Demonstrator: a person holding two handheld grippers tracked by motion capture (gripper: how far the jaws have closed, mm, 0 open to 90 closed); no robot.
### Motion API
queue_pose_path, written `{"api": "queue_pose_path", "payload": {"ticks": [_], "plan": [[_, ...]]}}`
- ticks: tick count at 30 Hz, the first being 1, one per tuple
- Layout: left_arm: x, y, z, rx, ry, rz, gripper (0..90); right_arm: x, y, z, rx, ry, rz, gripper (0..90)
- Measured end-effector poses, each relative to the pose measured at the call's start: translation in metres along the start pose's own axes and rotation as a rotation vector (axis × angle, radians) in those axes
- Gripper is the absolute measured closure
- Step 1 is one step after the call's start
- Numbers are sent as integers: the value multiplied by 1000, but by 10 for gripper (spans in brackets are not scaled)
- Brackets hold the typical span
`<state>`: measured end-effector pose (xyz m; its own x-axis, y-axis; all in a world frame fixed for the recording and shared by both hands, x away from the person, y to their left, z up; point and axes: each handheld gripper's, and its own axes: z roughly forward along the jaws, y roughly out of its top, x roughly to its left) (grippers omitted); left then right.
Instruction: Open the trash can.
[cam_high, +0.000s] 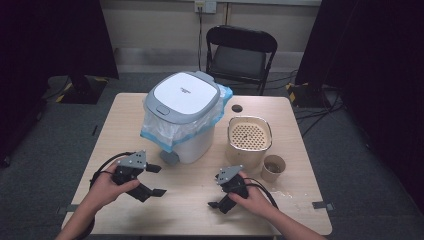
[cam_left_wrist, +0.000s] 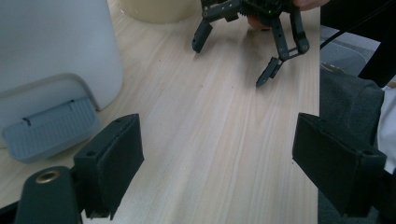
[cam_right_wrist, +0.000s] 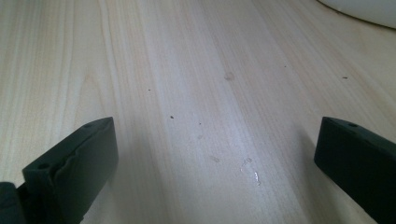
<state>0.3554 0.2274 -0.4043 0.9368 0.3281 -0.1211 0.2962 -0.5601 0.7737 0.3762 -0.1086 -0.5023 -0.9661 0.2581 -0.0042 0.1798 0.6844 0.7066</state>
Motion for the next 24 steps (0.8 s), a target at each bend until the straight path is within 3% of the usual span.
{"api": "queue_pose_path", "payload": {"ticks": [24], "plan": [[8, 38, -33, 23, 32, -7, 160, 0, 0, 0, -2, -3, -1, 0]]}}
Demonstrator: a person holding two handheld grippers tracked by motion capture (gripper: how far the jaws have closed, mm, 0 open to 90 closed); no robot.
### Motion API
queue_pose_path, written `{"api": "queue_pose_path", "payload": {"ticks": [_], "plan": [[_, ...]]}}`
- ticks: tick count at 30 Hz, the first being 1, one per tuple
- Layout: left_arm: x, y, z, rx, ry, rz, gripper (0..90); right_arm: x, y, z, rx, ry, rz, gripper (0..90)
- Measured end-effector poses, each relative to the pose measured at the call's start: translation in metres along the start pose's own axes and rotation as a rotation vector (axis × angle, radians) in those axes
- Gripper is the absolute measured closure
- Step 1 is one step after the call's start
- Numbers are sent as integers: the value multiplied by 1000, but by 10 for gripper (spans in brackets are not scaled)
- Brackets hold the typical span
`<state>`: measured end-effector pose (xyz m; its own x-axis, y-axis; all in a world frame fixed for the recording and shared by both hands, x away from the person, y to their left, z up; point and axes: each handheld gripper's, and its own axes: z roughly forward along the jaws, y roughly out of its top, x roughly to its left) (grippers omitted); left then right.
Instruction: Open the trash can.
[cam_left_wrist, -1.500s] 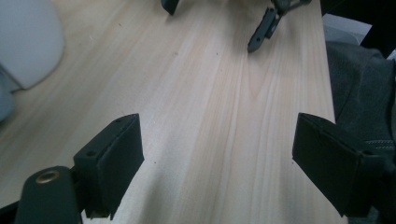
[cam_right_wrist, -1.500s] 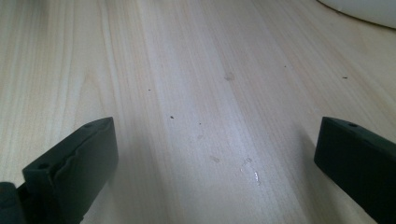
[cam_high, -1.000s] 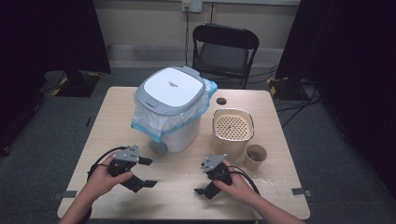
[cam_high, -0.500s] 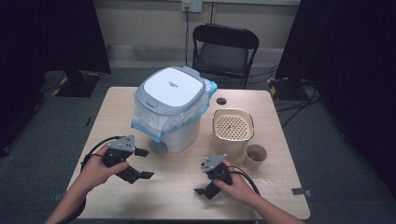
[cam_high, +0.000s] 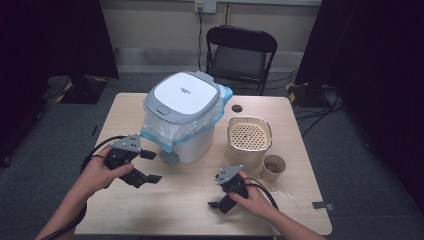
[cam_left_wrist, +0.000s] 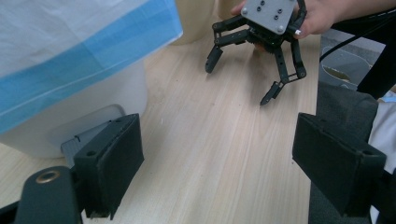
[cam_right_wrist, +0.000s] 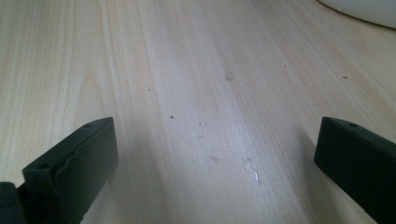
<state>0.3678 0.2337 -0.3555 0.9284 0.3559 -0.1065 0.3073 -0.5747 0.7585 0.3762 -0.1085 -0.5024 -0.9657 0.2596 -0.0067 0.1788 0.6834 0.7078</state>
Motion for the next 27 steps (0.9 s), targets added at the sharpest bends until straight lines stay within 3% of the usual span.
{"api": "queue_pose_path", "payload": {"ticks": [15, 27], "plan": [[4, 25, -26, 13, 10, 14, 159, 0, 0, 0, -1, 0, -1, 0], [7, 42, -36, 32, 23, 5, 160, 0, 0, 0, -1, 0, -1, 0]]}}
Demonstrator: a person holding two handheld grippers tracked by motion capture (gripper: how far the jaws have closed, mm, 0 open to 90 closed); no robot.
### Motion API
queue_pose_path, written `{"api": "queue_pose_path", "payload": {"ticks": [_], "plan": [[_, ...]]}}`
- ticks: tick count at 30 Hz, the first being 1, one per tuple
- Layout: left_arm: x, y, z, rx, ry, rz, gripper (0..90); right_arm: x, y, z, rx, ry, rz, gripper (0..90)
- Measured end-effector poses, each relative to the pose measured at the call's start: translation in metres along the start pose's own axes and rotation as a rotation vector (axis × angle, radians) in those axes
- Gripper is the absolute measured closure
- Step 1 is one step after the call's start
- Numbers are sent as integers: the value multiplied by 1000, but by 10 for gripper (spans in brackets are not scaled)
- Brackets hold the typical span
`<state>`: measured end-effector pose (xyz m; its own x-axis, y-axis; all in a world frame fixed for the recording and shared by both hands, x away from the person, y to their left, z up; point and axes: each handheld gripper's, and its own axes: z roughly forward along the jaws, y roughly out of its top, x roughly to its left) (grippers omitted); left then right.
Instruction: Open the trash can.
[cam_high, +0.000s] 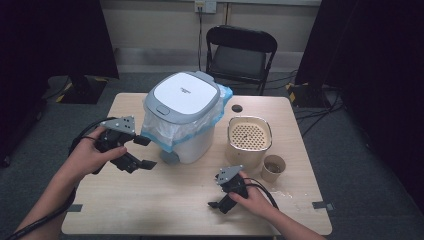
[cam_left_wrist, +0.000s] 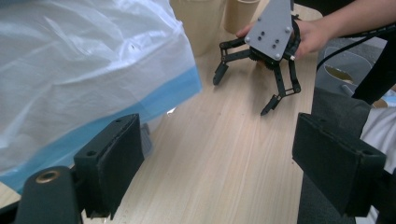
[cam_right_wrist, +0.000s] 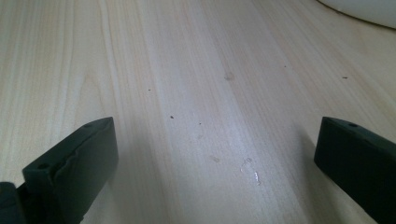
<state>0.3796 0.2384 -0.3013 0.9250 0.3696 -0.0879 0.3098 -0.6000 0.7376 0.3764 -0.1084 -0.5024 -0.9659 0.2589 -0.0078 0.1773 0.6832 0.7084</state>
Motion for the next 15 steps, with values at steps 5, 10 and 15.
{"api": "queue_pose_path", "payload": {"ticks": [5, 10, 15], "plan": [[0, 8, -5, -1, 8, -4, 160, 0, 0, 0, 2, 2, 0, 0], [2, 16, -10, 4, 17, 8, 160, 0, 0, 0, 2, 2, 0, 0], [2, 24, -14, 0, 17, 13, 160, 0, 0, 0, 2, 2, 0, 0]]}}
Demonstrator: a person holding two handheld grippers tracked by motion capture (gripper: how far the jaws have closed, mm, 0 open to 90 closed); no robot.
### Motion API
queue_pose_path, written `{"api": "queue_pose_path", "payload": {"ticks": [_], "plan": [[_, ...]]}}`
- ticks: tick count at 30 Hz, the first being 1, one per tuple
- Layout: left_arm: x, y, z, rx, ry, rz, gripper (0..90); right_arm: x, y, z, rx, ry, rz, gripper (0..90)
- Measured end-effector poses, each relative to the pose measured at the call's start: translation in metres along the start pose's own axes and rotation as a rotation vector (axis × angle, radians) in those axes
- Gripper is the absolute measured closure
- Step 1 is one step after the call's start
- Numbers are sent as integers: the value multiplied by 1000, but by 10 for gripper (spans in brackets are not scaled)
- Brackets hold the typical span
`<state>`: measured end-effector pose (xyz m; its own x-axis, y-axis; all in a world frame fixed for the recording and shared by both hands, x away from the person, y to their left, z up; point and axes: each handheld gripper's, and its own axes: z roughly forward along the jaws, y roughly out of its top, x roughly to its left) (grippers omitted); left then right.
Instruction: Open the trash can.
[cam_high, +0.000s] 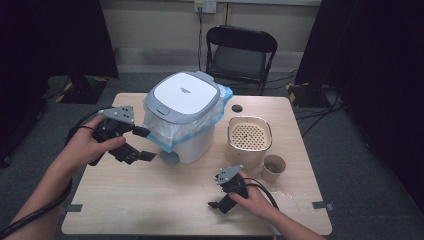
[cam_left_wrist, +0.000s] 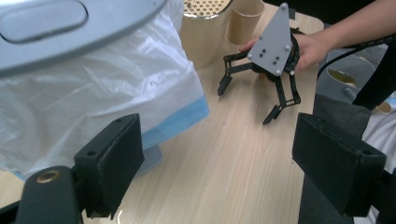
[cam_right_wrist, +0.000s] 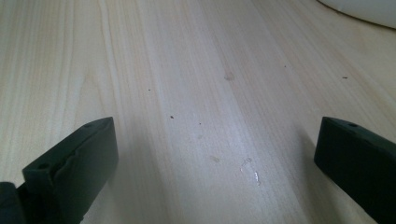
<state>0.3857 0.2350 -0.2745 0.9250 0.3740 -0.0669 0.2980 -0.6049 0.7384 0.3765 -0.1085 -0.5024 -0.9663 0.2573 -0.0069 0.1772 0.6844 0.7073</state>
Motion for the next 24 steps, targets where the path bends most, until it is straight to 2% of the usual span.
{"api": "queue_pose_path", "payload": {"ticks": [3, 24], "plan": [[1, 5, -2, 18, 3, 14, 161, 0, 0, 0, 0, 0, 0, 0], [15, 28, -5, -2, 11, 15, 161, 0, 0, 0, 0, 1, -1, 0]]}}
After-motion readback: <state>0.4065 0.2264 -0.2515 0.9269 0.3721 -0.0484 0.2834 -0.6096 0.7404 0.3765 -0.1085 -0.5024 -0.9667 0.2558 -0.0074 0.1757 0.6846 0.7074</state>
